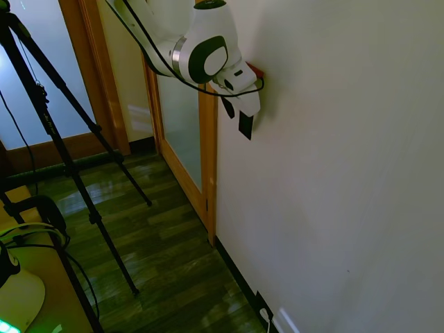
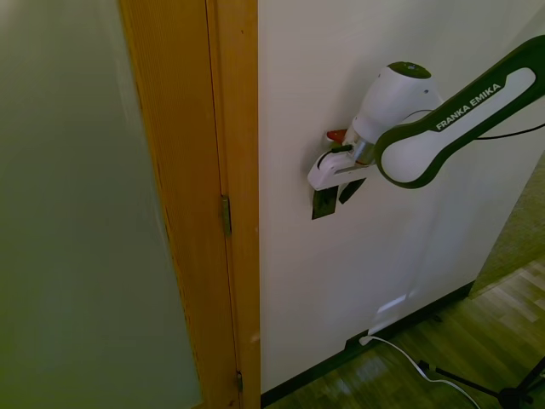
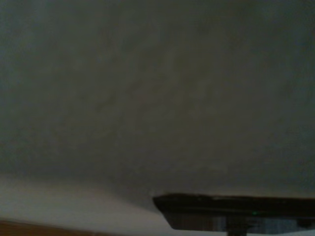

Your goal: Turn on the light

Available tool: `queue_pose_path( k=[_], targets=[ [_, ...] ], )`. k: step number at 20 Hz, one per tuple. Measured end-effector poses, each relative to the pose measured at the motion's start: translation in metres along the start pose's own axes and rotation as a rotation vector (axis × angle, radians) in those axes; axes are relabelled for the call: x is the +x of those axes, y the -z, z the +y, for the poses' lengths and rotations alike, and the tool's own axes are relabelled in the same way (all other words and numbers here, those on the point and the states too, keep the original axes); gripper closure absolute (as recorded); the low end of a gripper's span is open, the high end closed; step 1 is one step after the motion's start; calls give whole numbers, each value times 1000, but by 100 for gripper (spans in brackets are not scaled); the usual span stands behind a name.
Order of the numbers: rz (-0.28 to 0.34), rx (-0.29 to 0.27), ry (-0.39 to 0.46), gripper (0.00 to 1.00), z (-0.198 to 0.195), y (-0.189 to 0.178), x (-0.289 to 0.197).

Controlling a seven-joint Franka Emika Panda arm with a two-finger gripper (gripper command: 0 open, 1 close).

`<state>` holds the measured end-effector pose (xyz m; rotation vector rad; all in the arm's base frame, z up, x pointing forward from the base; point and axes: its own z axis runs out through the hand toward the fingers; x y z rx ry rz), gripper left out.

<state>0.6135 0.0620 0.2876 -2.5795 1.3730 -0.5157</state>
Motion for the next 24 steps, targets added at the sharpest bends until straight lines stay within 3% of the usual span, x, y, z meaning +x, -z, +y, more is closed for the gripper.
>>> queue_pose_path(
  k=[24],
  targets=[
    [65, 13, -32, 100, -1, -4, -2]
  ],
)
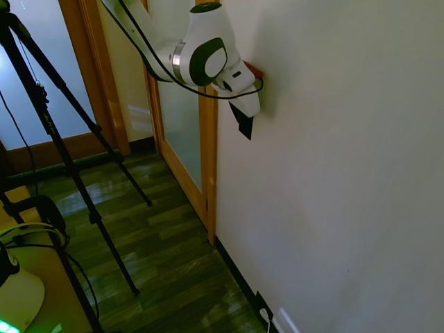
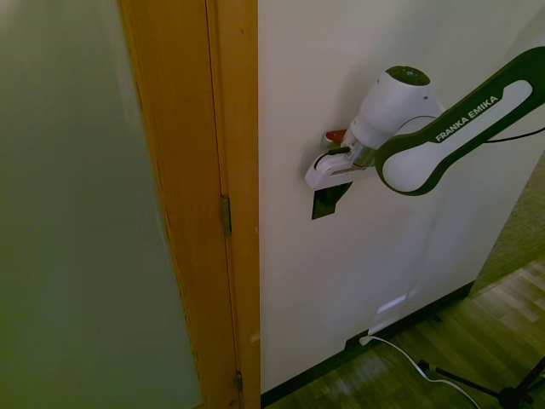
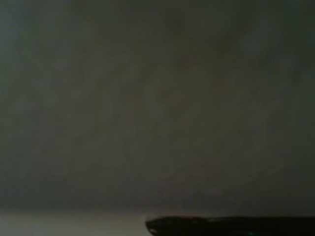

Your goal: Turn on the light

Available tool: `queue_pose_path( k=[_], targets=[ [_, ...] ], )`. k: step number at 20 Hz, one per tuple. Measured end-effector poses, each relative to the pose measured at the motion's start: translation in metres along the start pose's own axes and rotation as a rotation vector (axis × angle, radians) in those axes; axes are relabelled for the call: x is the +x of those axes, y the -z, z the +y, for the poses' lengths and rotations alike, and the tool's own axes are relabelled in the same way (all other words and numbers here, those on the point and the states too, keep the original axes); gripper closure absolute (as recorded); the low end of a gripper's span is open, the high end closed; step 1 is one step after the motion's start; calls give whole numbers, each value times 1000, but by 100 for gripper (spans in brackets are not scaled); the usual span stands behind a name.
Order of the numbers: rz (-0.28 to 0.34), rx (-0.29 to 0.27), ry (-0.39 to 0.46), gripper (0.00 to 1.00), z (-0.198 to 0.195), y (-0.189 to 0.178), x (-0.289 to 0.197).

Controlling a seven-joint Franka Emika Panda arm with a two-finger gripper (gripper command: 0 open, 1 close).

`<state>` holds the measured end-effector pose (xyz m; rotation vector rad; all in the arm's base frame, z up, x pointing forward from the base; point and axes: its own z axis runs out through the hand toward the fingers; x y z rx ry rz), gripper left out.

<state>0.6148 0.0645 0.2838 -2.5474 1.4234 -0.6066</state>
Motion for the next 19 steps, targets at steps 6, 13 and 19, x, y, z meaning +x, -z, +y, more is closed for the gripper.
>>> queue_pose_path(
  k=[6, 13, 19],
  targets=[
    [85, 68, 11, 100, 8, 13, -13],
    [106, 104, 34, 0, 10, 44, -22],
    [90, 125, 58, 0, 56, 35, -37]
  ],
)
